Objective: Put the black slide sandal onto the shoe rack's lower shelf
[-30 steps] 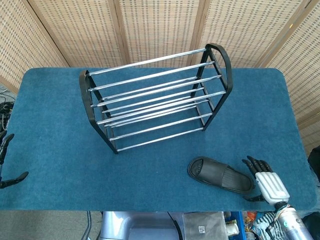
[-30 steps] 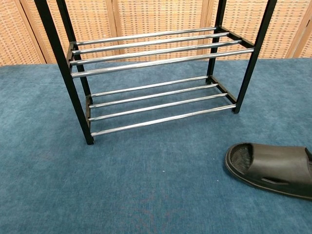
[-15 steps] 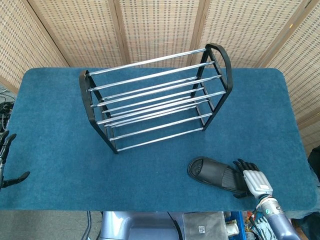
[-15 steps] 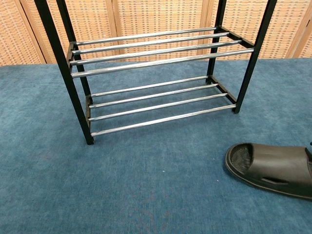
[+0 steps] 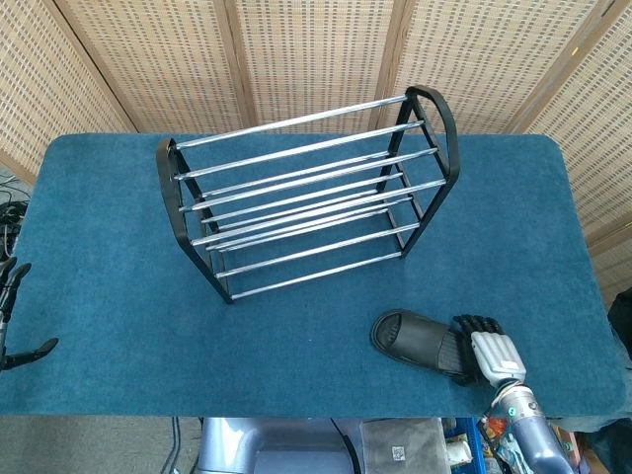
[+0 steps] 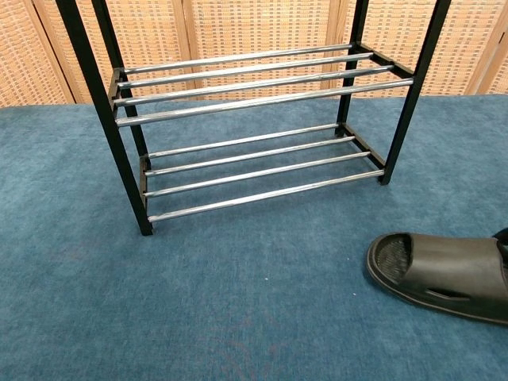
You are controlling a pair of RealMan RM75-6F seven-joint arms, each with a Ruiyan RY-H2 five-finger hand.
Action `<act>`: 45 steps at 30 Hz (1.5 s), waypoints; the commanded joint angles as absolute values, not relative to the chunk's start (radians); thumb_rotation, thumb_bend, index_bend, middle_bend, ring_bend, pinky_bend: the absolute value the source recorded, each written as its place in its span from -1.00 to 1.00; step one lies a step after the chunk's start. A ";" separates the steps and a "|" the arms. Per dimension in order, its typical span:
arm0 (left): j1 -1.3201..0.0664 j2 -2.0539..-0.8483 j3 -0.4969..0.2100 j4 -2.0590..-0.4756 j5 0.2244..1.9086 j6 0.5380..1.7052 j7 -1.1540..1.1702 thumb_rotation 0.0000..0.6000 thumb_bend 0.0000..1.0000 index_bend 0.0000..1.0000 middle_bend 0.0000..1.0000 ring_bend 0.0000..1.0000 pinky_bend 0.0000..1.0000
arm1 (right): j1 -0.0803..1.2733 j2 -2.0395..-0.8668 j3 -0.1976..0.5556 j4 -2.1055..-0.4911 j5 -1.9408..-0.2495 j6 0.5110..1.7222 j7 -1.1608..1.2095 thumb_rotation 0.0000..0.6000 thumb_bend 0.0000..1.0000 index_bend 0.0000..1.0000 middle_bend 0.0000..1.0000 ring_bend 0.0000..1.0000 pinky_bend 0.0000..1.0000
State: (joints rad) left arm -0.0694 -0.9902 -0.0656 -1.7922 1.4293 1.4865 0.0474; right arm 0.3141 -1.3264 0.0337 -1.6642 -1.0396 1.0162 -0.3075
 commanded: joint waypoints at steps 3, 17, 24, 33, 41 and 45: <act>-0.070 -0.989 -0.065 -1.792 1.430 1.485 0.044 1.00 -0.74 -1.00 -1.00 -1.00 -1.00 | 0.326 -1.335 0.025 -1.657 -1.014 1.014 -0.353 1.00 -0.96 -0.19 -0.26 -0.40 -0.31; -0.069 -0.983 -0.067 -1.792 1.426 1.484 0.028 1.00 -0.74 -1.00 -1.00 -1.00 -1.00 | 0.353 -1.329 0.076 -1.706 -1.042 1.046 -0.315 1.00 -0.39 0.20 0.11 -0.05 0.07; -0.069 -0.978 -0.069 -1.791 1.423 1.483 0.017 1.00 -0.74 -1.00 -1.00 -1.00 -1.00 | 0.394 -1.326 0.133 -1.785 -1.001 1.069 -0.347 1.00 -0.30 0.22 0.12 -0.04 0.08; -0.073 -0.970 -0.073 -1.784 1.413 1.471 -0.005 1.00 -0.74 -1.00 -1.00 -1.00 -1.00 | 0.437 -1.296 0.192 -1.910 -0.890 1.146 -0.466 1.00 -0.21 0.24 0.14 0.01 0.13; -0.071 -0.970 -0.071 -1.787 1.415 1.475 -0.002 1.00 -0.74 -1.00 -1.00 -1.00 -1.00 | 0.513 -1.376 0.244 -1.935 -0.760 1.215 -0.578 1.00 -0.04 0.28 0.20 0.09 0.26; -0.072 -0.969 -0.073 -1.787 1.410 1.472 -0.005 1.00 -0.74 -1.00 -1.00 -1.00 -1.00 | 0.566 -1.453 0.289 -1.892 -0.669 1.256 -0.631 1.00 0.04 0.29 0.23 0.13 0.31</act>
